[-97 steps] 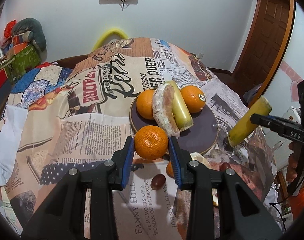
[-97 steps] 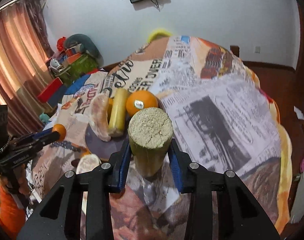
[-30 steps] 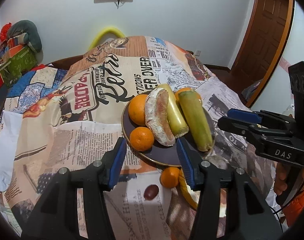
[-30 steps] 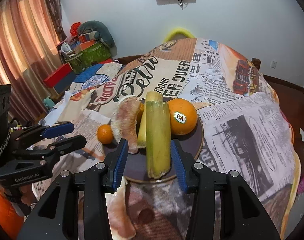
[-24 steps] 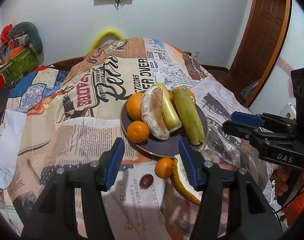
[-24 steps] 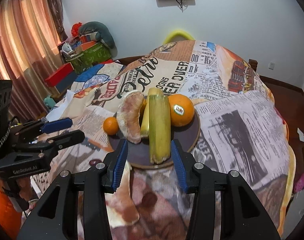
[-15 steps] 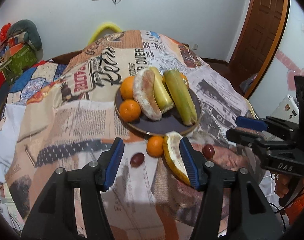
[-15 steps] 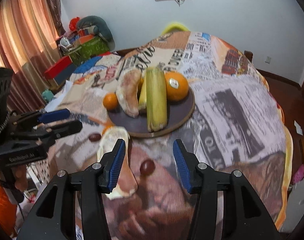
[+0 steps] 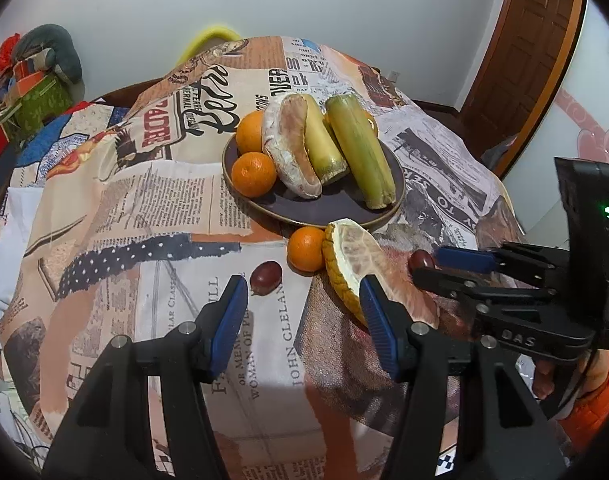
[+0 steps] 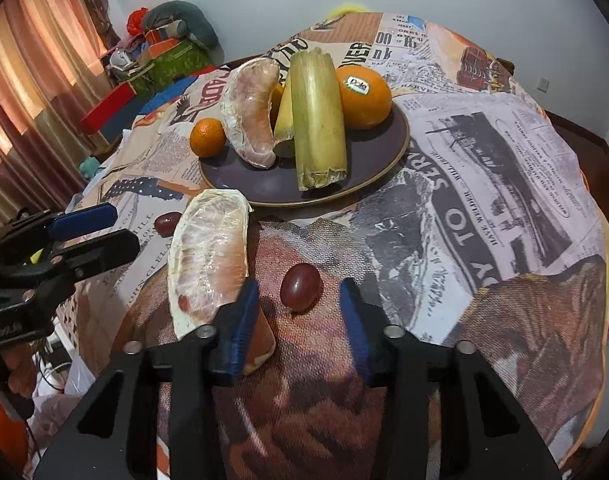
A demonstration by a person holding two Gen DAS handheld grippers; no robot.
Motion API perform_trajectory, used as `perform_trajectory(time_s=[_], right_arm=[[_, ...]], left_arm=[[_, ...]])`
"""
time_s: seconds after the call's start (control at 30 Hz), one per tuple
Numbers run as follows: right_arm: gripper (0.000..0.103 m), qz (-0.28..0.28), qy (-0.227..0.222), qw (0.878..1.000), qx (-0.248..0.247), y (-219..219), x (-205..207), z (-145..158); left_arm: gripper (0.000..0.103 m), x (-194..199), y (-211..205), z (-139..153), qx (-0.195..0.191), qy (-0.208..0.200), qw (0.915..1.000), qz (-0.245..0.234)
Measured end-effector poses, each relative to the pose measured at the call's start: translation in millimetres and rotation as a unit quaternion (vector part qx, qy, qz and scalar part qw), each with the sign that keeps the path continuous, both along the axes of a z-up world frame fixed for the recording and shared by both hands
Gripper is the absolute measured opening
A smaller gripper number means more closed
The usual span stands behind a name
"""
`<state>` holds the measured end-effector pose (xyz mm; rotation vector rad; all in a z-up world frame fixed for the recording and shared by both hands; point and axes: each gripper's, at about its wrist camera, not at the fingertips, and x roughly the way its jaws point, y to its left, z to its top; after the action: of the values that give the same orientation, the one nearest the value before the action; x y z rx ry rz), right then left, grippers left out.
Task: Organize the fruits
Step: 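Grasp the large peeled pomelo segment with the left tool while the right tool grasps a dark red grape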
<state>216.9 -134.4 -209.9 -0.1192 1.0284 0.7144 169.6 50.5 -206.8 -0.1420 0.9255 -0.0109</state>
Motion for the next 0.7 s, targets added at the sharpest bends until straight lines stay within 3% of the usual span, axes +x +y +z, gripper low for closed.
perform_trajectory(time_s=[0.23,0.7], right_arm=[[0.019,0.000,0.004,1.000,0.001,-1,0,-3],[0.019,-0.020,-0.026,0.999,0.017,-32,-4,18]], left_arm=[[0.058,6,-10,-3,0.009,0.002,0.9999,-0.009],[0.059,27,-36,-24,-0.012,0.047,0.9983,-0.032]])
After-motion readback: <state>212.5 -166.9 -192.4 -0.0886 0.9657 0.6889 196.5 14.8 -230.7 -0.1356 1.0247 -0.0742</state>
